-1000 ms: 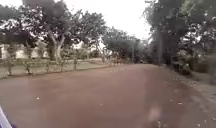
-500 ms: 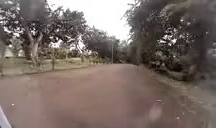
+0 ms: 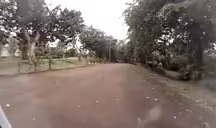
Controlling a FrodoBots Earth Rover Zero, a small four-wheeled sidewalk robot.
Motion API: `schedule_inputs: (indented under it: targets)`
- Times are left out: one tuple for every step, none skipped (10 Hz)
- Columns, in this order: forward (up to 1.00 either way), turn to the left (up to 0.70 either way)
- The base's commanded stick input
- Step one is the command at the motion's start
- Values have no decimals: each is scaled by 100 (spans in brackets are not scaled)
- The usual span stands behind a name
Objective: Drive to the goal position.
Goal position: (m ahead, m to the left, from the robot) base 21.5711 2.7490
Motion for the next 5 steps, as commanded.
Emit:
schedule_inputs:
  targets:
    - [12,0]
    - [39,0]
    - [61,0]
    - [70,0]
    - [70,0]
